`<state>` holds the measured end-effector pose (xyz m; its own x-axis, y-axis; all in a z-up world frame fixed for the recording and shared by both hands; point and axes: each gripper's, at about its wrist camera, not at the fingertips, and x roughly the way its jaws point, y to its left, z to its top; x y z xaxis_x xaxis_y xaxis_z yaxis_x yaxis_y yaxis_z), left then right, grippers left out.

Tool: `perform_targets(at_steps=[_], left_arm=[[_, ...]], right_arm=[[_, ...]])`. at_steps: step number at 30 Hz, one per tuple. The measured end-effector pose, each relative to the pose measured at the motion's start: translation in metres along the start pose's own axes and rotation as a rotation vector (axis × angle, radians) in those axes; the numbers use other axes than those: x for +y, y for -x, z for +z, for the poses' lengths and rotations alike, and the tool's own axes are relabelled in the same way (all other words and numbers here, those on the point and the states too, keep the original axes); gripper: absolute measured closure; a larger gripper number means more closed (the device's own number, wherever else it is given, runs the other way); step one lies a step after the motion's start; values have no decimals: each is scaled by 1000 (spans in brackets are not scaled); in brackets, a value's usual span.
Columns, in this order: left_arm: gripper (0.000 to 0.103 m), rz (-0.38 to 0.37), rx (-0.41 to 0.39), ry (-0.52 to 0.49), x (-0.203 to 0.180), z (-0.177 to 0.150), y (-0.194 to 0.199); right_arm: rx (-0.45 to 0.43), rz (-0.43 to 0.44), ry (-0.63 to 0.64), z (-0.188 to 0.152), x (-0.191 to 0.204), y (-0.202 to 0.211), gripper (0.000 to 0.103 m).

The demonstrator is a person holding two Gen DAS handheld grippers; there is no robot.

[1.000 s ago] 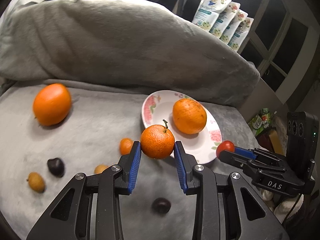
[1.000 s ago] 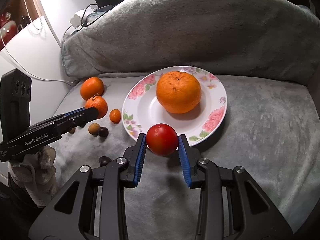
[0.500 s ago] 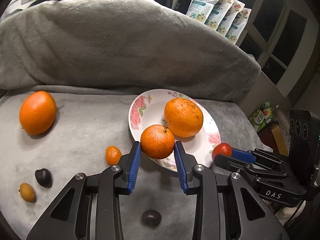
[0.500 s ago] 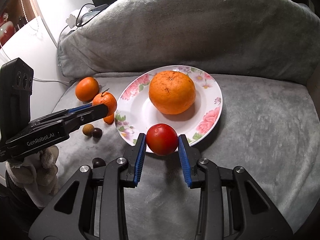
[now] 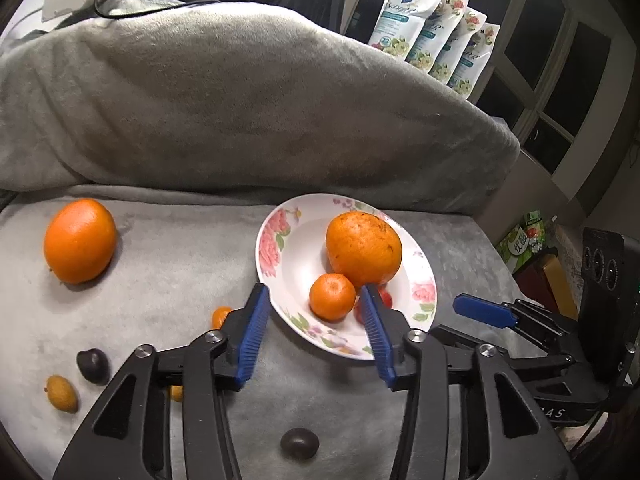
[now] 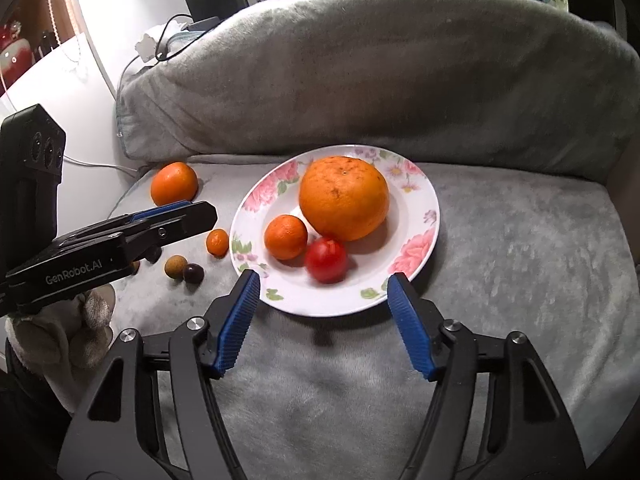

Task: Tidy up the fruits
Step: 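Open the left gripper over the plate while the right gripper releases the tomato there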

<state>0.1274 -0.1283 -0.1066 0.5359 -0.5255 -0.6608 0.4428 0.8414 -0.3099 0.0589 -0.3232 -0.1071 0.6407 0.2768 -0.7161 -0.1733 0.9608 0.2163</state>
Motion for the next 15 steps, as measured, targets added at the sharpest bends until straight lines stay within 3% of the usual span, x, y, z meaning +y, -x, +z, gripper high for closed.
perform_targets(at_steps=[2, 4, 8, 15], left_arm=[[44, 5, -9, 0, -1, 0, 2], [37, 15, -20, -5, -2, 1, 5], [27, 31, -31, -21, -4, 1, 8], [27, 41, -49, -15, 1, 2, 16]], right_arm=[[-4, 3, 2, 0, 1, 1, 33], [-10, 2, 3, 0, 1, 3, 22], [-25, 5, 10, 0, 5, 6, 16], [-31, 13, 33, 0, 13, 10, 13]])
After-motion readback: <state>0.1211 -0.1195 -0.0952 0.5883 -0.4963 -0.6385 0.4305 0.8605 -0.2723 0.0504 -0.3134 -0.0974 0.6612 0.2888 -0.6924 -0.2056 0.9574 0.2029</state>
